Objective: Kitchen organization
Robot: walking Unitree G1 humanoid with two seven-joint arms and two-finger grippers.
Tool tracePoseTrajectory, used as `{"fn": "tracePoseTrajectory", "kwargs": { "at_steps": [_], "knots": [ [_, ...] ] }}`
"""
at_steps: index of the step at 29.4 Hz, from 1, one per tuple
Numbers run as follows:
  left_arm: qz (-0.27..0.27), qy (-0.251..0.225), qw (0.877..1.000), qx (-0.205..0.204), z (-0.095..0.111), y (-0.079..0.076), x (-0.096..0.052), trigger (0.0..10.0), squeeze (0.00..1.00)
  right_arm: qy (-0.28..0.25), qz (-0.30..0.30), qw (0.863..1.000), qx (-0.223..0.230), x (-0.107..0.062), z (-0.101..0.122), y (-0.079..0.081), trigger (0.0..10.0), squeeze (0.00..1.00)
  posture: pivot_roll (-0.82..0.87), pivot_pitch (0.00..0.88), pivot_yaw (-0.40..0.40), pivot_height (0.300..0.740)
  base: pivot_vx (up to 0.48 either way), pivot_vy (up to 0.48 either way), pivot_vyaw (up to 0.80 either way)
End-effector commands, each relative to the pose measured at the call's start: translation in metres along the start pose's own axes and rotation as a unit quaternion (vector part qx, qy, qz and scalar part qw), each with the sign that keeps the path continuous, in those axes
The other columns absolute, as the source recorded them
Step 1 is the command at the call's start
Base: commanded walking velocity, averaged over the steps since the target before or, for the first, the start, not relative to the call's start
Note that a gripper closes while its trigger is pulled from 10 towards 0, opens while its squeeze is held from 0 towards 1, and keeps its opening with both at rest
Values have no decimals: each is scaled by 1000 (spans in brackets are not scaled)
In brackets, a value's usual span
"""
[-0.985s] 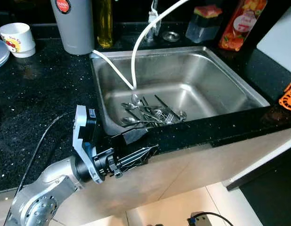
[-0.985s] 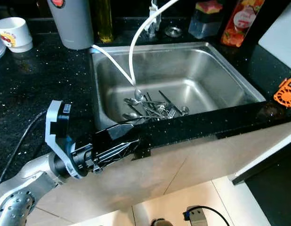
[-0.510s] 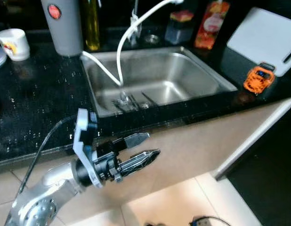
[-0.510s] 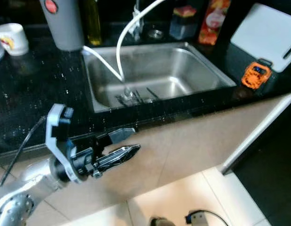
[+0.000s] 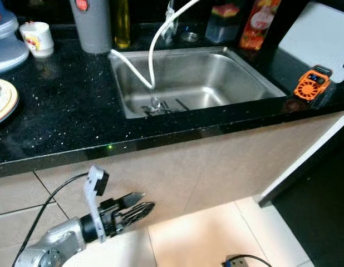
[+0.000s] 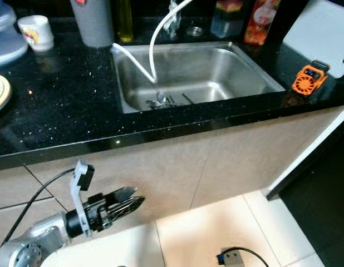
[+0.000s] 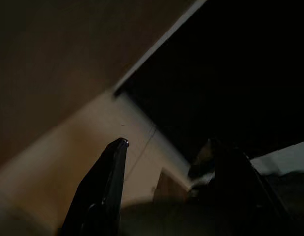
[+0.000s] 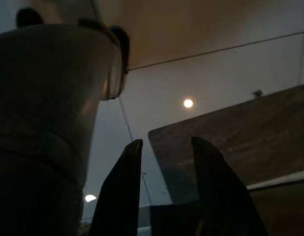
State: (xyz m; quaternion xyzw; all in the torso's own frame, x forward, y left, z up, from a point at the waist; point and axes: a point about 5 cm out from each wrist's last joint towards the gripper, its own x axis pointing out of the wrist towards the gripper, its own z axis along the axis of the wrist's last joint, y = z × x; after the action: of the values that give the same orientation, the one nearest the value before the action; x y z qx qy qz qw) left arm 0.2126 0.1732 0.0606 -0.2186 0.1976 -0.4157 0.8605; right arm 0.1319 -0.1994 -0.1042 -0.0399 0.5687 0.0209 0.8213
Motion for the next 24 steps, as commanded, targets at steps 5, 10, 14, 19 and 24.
{"fn": "tracePoseTrajectory", "kwargs": {
  "at_steps": [5, 10, 14, 19, 24],
  "knots": [
    [55, 75, 995, -35, -44, 23, -9, 10000, 0, 9, -3, 1000, 4, -1, -8, -3, 10000, 0, 118, 93, -54, 740, 0, 0, 0],
    [139, 128, 980, -59, -74, 44, -12, 10000, 0, 9, -4, 1000, 2, -1, -10, -5, 10000, 0, 107, 93, -53, 740, 0, 0, 0],
    [212, 156, 961, -81, -93, 58, -17, 10000, 0, 5, -3, 1000, 1, -1, -10, -4, 10000, 0, 102, 93, -53, 740, 0, 0, 0],
    [308, 193, 928, -85, -108, 71, -30, 10000, 0, 3, -1, 1000, 2, -1, -9, -1, 10000, 0, 87, 88, -47, 740, 0, 0, 0],
    [359, 196, 909, -78, -110, 78, -40, 10000, 0, 0, -1, 1000, 6, -1, -8, -1, 10000, 0, 85, 74, -36, 740, 0, 0, 0]
  ]
}}
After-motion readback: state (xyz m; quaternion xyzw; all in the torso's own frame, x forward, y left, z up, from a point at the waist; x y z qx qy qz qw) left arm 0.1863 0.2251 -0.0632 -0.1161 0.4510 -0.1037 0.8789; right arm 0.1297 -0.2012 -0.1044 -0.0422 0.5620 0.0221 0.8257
